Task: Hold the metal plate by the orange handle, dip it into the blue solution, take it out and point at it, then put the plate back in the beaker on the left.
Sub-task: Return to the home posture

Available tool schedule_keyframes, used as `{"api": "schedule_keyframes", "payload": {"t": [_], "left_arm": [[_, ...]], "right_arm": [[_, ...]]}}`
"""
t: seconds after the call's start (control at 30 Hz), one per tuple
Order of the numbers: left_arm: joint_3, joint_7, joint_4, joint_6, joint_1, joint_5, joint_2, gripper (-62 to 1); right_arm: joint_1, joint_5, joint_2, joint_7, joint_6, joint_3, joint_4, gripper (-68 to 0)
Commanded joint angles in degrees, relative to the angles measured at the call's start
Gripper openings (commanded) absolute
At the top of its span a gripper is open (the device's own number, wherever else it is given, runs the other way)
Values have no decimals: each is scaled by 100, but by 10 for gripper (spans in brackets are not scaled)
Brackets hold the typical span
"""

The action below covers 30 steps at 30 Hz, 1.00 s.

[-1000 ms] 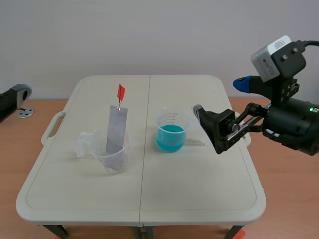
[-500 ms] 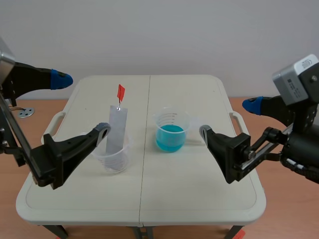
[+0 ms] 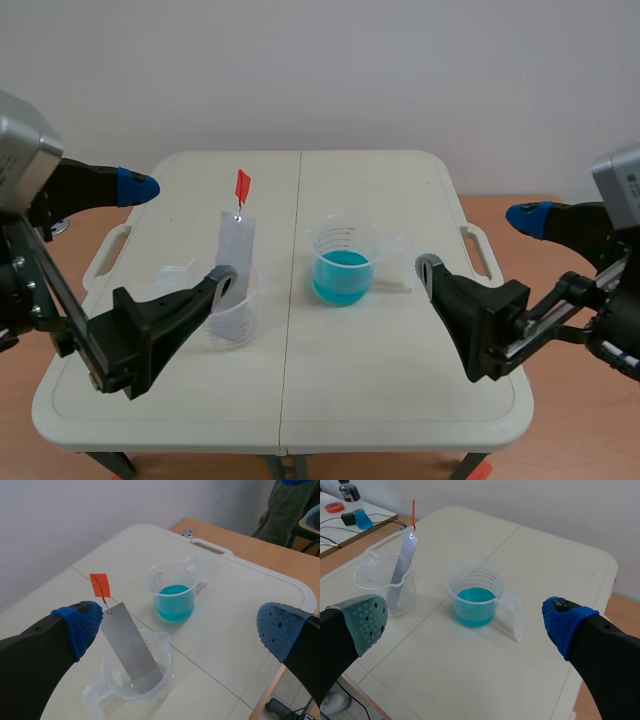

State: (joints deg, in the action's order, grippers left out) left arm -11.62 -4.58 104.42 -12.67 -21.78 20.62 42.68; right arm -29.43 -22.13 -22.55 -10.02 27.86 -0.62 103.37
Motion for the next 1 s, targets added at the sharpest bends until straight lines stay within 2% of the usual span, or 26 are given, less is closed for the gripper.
{"api": "schedule_keyframes", "payload": {"t": [0.0,0.13,0.97], "left_arm": [[4,-76,31,4,-11,52,-9,14],[4,-66,24,4,-11,52,-9,14],[4,179,20,4,-11,55,-9,14]], "right_arm": [[52,-66,-186,-68,-2,31,109,-31],[52,-66,-286,-63,-107,31,109,-31],[70,-63,-284,-17,-107,31,109,-31]]}}
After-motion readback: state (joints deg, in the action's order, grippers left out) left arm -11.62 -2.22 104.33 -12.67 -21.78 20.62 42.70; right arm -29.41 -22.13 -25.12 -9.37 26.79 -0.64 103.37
